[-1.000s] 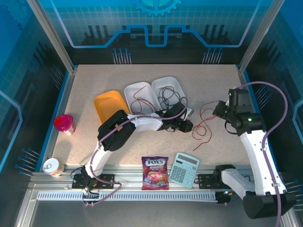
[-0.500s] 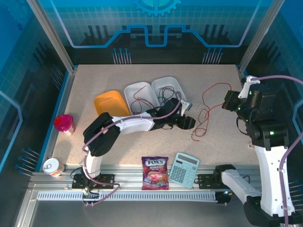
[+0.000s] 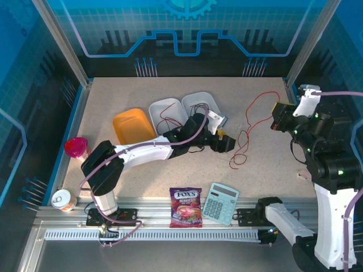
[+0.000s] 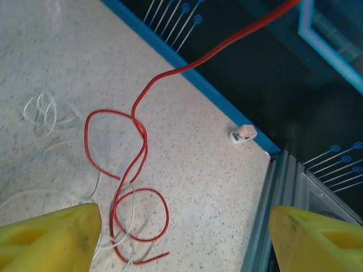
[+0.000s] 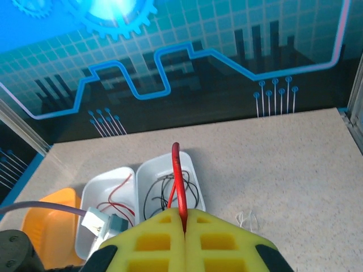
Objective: Untangle the cables
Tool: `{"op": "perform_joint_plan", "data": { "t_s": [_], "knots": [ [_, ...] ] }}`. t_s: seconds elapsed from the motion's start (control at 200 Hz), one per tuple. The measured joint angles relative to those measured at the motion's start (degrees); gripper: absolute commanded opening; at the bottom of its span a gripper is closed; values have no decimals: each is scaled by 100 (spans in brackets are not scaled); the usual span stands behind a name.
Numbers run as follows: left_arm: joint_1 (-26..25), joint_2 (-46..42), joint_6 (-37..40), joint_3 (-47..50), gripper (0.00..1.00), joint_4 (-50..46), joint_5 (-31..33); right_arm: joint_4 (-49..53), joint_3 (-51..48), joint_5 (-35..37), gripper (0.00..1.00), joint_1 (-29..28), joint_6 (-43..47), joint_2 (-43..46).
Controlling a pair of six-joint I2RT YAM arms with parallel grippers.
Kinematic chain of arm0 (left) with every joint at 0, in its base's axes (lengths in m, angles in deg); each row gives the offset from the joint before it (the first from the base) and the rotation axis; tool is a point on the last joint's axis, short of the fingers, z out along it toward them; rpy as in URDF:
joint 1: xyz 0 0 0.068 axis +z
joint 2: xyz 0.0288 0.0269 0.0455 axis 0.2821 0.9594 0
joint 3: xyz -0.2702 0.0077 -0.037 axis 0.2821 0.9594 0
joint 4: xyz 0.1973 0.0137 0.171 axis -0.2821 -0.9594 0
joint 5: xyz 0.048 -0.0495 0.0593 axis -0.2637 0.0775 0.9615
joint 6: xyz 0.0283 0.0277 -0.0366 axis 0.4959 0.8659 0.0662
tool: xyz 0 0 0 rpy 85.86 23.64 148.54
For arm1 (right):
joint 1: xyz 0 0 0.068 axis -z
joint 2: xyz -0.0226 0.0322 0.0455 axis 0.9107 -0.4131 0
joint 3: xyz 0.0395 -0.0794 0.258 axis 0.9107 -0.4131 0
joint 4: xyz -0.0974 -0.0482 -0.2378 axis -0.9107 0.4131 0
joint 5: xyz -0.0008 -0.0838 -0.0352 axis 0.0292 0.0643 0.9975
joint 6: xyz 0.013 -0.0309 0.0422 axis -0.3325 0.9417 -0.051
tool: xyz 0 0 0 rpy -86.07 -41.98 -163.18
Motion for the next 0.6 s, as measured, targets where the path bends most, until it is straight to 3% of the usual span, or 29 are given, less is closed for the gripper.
{"op": "perform_joint_plan", "data": {
  "t_s": [0.315, 0.6],
  "knots": [
    [2, -2, 35, 129, 79, 553, -190, -153, 1021, -299, 0, 0, 57, -116],
    [2, -2, 214, 269, 77, 627, 79, -450, 1104, -793, 0, 0, -118, -286]
  ]
}}
